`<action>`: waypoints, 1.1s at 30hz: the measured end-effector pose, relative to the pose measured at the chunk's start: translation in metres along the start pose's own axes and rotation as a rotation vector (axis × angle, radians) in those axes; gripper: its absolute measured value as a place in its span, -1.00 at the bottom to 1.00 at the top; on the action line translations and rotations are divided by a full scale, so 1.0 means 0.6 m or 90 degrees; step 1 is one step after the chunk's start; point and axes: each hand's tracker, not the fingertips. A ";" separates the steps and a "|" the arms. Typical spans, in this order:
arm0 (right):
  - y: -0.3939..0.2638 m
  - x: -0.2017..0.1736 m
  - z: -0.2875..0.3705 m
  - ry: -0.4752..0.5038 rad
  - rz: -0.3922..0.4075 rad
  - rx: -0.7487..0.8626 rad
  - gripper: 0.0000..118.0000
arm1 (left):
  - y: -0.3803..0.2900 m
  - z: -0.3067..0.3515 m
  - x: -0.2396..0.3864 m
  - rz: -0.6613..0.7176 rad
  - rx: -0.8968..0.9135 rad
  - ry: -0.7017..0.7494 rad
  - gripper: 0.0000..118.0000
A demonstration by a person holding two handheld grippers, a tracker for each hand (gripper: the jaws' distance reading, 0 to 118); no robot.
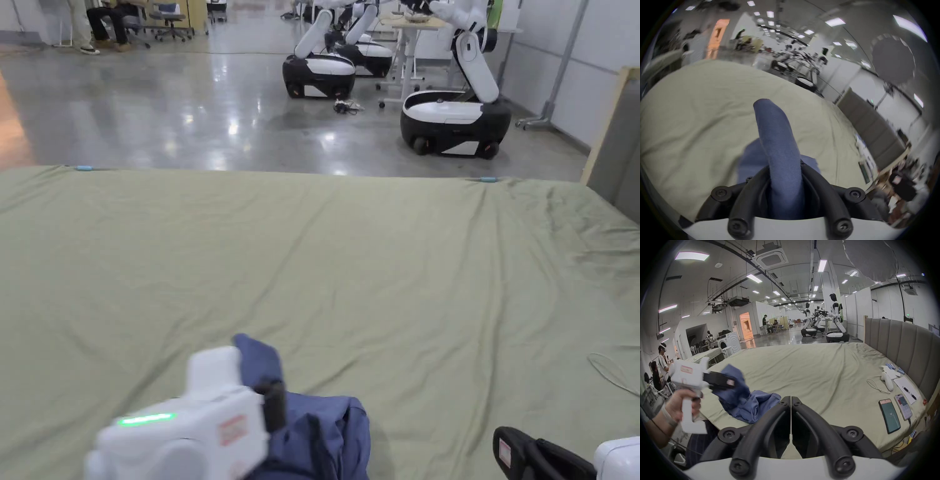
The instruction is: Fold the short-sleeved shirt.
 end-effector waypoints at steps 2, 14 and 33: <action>-0.005 0.001 0.010 -0.001 -0.006 0.004 -0.97 | -0.039 -0.078 0.044 -0.071 -0.049 0.040 -0.82; -0.015 0.032 0.008 -0.021 -0.002 -0.001 -0.97 | 0.011 0.037 -0.023 0.055 0.092 -0.223 0.45; -0.047 -0.001 -0.101 0.066 -0.084 -0.101 -0.97 | -0.126 -0.090 0.006 0.093 -0.121 -0.208 -0.86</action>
